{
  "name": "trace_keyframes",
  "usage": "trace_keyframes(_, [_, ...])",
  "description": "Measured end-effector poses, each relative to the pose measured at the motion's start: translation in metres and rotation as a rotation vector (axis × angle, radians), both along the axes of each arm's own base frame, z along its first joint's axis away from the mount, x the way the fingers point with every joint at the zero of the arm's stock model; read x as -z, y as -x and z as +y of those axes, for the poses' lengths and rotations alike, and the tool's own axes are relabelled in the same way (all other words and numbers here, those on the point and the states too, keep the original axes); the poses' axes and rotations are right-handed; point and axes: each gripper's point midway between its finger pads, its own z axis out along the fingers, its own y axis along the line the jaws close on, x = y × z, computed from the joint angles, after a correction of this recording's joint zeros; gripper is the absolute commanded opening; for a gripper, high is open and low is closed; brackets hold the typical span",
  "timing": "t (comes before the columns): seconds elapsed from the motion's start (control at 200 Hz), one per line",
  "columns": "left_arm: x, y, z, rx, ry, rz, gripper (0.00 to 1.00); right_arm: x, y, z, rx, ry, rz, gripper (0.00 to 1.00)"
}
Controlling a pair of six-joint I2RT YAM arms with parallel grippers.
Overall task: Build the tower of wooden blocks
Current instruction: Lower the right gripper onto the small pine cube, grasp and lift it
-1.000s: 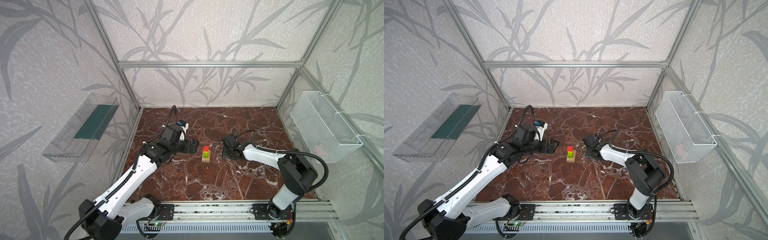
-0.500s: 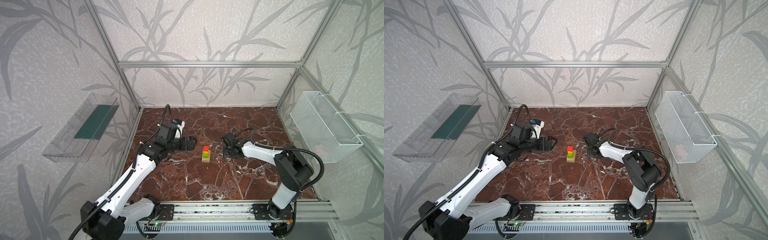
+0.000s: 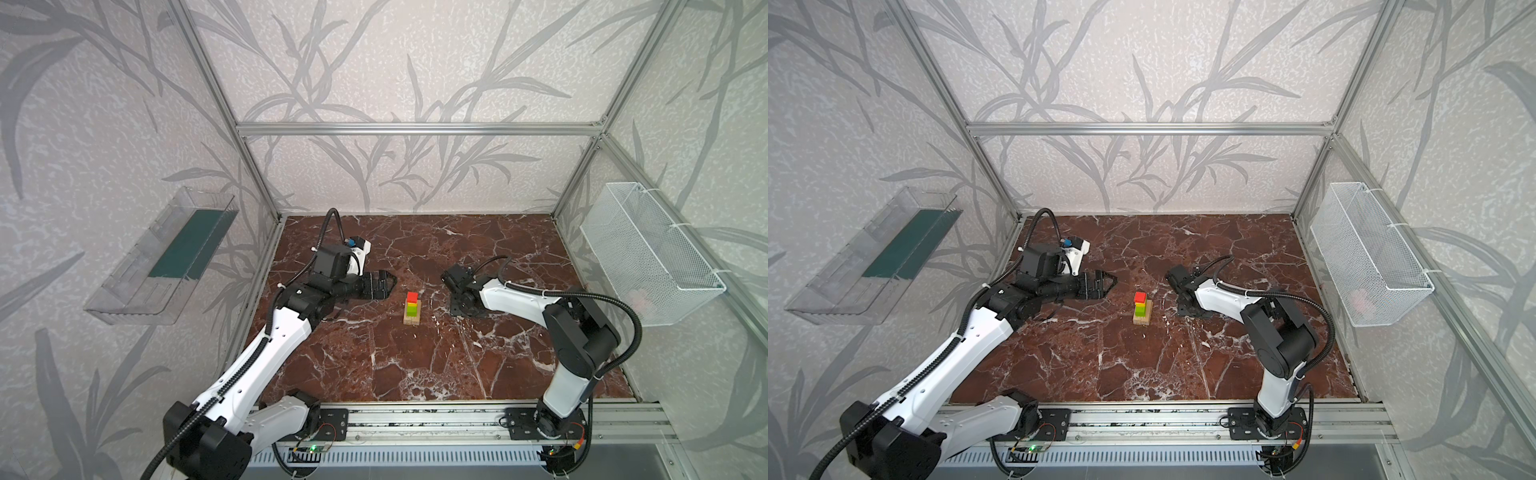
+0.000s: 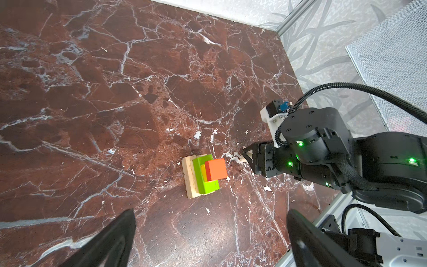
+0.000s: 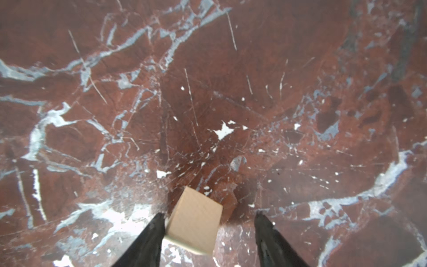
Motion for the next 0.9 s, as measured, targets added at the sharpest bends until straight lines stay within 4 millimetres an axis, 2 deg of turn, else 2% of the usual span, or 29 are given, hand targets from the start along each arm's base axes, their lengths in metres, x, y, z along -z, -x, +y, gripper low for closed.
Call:
trace_keyframes(0.21, [0.001, 0.003, -0.007, 0.027, 0.008, 0.005, 1.0, -0.004, 0.011, -0.007, 0.001, -0.016, 0.008, 0.56])
trace_keyframes(0.485, [0.004, 0.008, -0.013, 0.048, 0.001, 0.008, 0.99, -0.004, 0.005, -0.001, -0.01, -0.077, 0.008, 0.51])
trace_keyframes(0.78, [0.004, 0.007, -0.012, 0.042, -0.004, 0.007, 0.99, 0.011, 0.003, 0.0, -0.033, -0.082, 0.043, 0.44])
trace_keyframes(0.905, [0.005, 0.007, -0.012, 0.041, -0.006, 0.009, 0.99, 0.01, 0.001, 0.001, -0.044, -0.083, 0.037, 0.43])
